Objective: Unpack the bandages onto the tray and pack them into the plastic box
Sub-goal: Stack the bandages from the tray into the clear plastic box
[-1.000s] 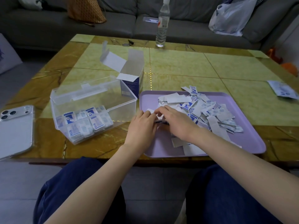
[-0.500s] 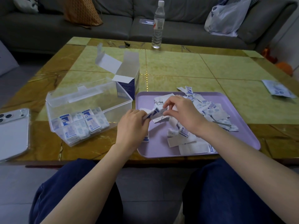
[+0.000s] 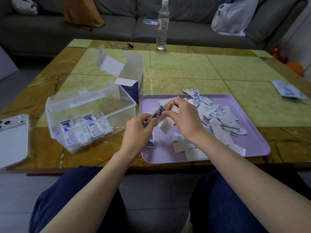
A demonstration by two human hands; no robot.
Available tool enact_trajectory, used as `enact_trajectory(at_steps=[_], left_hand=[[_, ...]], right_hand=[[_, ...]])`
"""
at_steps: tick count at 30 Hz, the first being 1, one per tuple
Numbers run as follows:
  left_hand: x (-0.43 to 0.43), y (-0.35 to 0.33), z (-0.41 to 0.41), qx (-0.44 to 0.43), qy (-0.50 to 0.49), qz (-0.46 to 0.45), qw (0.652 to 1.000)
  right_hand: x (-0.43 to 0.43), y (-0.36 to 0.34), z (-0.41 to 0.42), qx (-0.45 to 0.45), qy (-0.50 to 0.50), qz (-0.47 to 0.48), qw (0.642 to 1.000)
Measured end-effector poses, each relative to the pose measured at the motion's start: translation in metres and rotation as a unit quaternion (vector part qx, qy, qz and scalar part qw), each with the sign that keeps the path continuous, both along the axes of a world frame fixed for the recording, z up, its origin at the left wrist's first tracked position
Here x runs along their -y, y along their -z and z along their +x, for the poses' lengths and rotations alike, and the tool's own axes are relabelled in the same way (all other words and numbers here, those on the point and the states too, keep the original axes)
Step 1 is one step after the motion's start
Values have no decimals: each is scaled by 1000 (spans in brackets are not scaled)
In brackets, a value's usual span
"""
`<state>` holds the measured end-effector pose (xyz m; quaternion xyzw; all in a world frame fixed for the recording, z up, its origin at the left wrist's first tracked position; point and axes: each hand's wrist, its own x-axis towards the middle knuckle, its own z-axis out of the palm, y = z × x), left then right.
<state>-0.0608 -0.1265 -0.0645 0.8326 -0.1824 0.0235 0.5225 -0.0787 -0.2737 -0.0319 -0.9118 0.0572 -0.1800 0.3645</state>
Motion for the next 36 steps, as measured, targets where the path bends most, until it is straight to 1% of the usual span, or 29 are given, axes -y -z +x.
enact_trajectory(at_steps=[2, 4, 6, 8, 10, 11, 17, 19, 20, 21, 22, 23, 25, 27, 28, 30, 31, 33, 34, 36], left_hand=[[0, -1, 0, 46, -37, 28, 998], [0, 0, -2, 124, -38, 74, 989], [1, 4, -3, 187, -5, 116, 976], [3, 7, -4, 210, 30, 142, 967], [6, 9, -5, 219, 45, 148, 963], [6, 10, -5, 222, 49, 148, 962], [6, 10, -7, 216, 56, 148, 963], [4, 11, -5, 212, 55, 161, 962], [3, 12, -3, 213, 53, 172, 960], [3, 13, -2, 222, 49, 184, 956], [3, 13, -1, 232, 44, 197, 951], [3, 13, 1, 244, 38, 212, 946], [4, 14, 2, 263, 31, 247, 932], [6, 17, 2, 271, 31, 281, 920], [7, 19, 3, 276, 32, 294, 915], [8, 20, 4, 281, 35, 317, 905], [9, 21, 4, 283, 34, 326, 901], [10, 22, 4, 283, 26, 341, 896], [10, 21, 4, 277, 23, 352, 894], [8, 23, 5, 255, 40, 370, 893]], right_hand=[[2, 4, 3, -53, 36, -32, 997], [4, 11, 8, -132, 63, -21, 989], [4, 15, 10, -197, 84, 31, 976], [-1, 14, 8, -234, 82, 140, 959], [-5, 12, 7, -245, 77, 241, 936], [-6, 11, 6, -248, 71, 273, 927], [-9, 4, 4, -246, 54, 360, 898], [-9, 4, 3, -241, 48, 401, 883], [-9, 5, 3, -239, 49, 406, 881], [-8, 6, 2, -236, 54, 381, 892], [-5, 8, 1, -230, 66, 325, 915], [-2, 11, -1, -213, 76, 246, 942], [3, 16, -7, -129, 63, 94, 985], [4, 20, -15, -51, 16, -9, 999], [5, 22, -17, -38, -9, -50, 998], [10, 28, -17, -62, -51, -135, 988], [13, 32, -16, -91, -69, -164, 980], [17, 37, -14, -145, -97, -163, 971], [17, 40, -13, -148, -103, -143, 973], [16, 41, -11, -119, -96, -84, 985]])
